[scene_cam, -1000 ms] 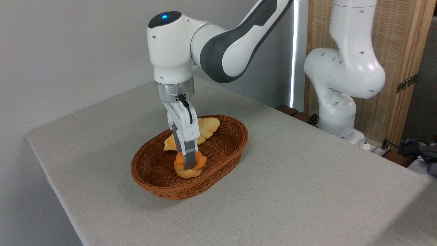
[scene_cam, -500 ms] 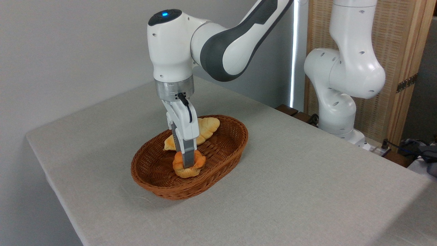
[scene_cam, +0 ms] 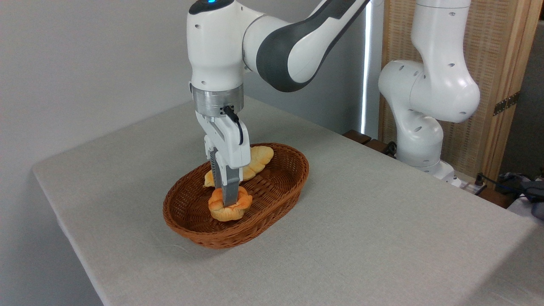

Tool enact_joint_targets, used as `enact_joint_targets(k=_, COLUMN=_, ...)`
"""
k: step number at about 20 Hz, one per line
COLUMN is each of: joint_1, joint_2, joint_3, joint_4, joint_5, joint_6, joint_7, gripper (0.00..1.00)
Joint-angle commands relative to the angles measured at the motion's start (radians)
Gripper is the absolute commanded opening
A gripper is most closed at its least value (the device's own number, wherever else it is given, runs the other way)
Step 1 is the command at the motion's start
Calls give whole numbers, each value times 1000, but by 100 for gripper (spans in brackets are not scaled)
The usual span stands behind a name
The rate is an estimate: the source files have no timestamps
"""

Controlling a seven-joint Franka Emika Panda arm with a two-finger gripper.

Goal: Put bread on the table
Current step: 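Lift the orange bun out of the basket and lower it onto the table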

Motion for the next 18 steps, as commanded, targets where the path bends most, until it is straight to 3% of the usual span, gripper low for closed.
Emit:
enact_joint_targets(k=1, joint_1=-6, joint_2=-11, joint_3=31, joint_4=45, joint_5=-13, joint_6=1, joint_7=8, gripper=36)
enact_joint_targets(k=6, joint_1=-6, joint_2=-12, joint_3=105, joint_4=106, joint_5=-3, joint_6=1, joint_7=21, gripper=38)
enact_joint_targets(k=8, joint_1=-6, joint_2=-11, joint_3=125, joint_4=113, joint_5=1, joint_6=3, joint_7=105, gripper=38)
enact_joint_targets(k=13, joint_1=-6, joint_2=-3, joint_3=244, joint_4=105, joint_5=0, joint_6=1, joint_7=489, gripper=46)
enact_joint_targets(k=18, joint_1=-6, joint_2=18, joint_3=317, joint_4=99, joint_5=1, joint_6=1, joint_7=731, gripper=54)
